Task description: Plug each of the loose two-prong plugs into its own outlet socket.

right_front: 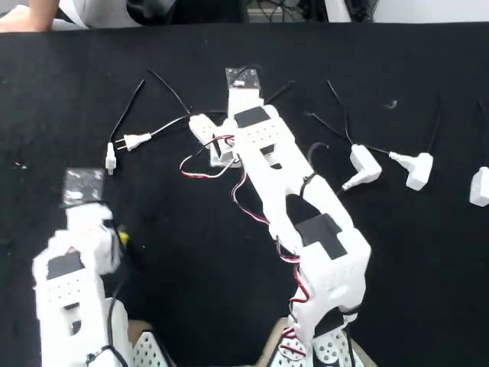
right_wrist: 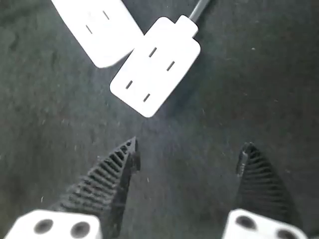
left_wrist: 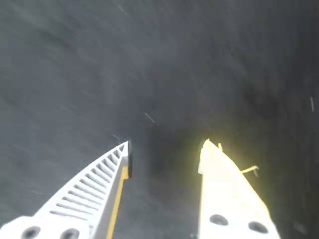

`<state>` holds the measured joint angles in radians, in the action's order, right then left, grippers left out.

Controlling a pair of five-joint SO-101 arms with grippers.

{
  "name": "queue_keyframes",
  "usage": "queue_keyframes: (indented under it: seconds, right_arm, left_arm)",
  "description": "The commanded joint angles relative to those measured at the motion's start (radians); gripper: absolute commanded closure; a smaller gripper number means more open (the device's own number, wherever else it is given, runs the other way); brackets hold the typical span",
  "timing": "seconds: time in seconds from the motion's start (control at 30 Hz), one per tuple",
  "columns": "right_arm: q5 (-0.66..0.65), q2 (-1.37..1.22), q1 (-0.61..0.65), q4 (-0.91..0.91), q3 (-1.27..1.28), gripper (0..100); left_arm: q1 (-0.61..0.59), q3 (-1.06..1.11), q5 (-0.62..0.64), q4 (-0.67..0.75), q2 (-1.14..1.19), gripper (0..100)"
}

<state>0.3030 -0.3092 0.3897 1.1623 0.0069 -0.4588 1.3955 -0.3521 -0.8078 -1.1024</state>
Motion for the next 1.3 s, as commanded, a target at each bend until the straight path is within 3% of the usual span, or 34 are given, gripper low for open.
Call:
queue_keyframes:
  seconds: [0.0, 0.1, 0.3, 0.57, 0.87, 1.13, 1.27]
  right_arm:
    - [-0.057, 0.220, -0.046, -0.008, 0.076, 69.8]
    - [-0.106, 0.433, -0.084, -0.081, 0.271, 69.8]
    - [-0.296, 0.832, -0.158, -0.221, 0.711, 69.8]
    - [-0.232, 1.208, -0.354, -0.370, 1.093, 69.8]
    - [-0.077, 1.316, -0.661, -0.425, 1.138, 69.8]
    - [-0.087, 1.316, -0.689, -0.425, 1.142, 69.8]
    - [-0.087, 1.316, -0.687, -0.425, 1.142, 69.8]
  left_arm:
    - [-0.027, -0.219, 0.049, 0.006, 0.003, 77]
    - [-0.015, -0.363, 0.123, -0.048, 0.005, 77]
    - [0.191, -0.673, 0.219, -0.201, 0.186, 77]
    - [0.435, -0.964, 0.276, -0.206, 0.661, 77]
    - [0.648, -1.204, 0.281, -0.181, 1.008, 76]
    - [0.808, -1.305, 0.284, -0.126, 1.269, 76]
    - [0.814, -1.342, 0.391, -0.021, 1.364, 76]
